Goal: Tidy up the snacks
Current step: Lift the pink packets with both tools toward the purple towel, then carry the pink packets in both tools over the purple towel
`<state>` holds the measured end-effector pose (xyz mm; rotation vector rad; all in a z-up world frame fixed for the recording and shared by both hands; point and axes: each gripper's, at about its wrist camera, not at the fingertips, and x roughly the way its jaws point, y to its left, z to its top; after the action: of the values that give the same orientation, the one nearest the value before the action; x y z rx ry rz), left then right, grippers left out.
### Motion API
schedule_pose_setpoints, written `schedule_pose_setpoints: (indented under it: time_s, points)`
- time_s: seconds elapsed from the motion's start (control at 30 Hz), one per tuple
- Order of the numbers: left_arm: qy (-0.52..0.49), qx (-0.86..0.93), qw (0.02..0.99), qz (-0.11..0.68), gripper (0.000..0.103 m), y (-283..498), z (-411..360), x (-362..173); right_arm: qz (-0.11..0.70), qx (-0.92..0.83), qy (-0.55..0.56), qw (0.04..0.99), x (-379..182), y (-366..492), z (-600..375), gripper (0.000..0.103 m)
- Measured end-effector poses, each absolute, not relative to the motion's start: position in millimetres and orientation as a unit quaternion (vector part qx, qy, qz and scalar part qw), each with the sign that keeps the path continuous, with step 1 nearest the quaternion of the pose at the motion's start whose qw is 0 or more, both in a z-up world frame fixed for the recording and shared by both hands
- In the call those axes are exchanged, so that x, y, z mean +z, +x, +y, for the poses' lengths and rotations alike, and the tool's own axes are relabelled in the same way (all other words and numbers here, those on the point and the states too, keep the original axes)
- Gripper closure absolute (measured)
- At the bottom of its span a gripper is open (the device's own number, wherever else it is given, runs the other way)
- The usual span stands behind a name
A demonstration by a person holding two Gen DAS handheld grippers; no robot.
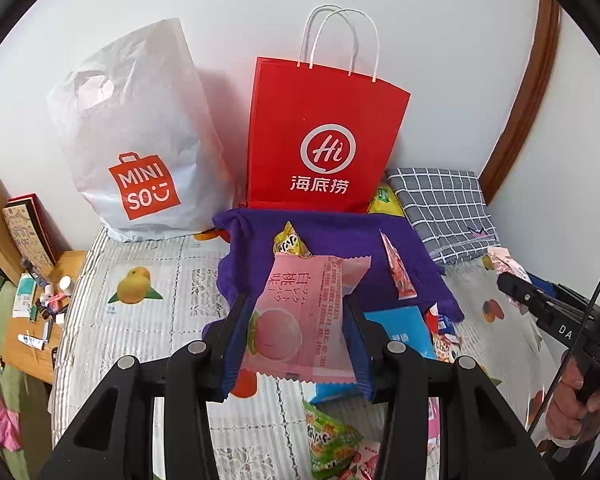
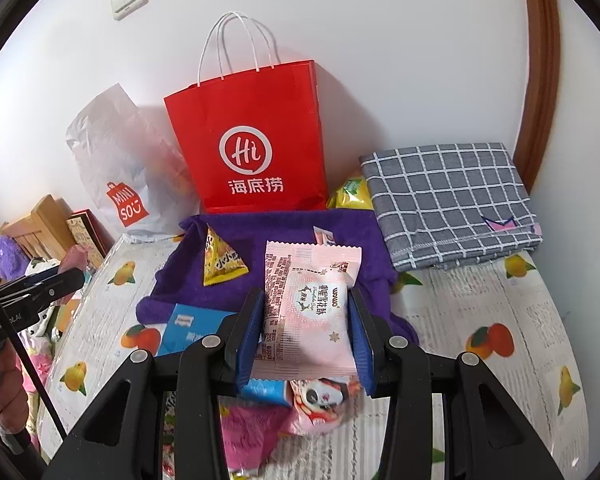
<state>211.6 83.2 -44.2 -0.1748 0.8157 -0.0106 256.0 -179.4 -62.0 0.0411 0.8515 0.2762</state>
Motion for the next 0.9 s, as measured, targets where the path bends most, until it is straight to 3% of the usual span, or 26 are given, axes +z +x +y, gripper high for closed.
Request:
schedule_pose_setpoints:
  time_s: [0.9]
  points:
    - [-0.101,-0.002,0.904,0.415,0.06,278.8,106.6,-65.8,0.398,0.163,0.002,0.903,-70.1,338.4,-141.8,0.062]
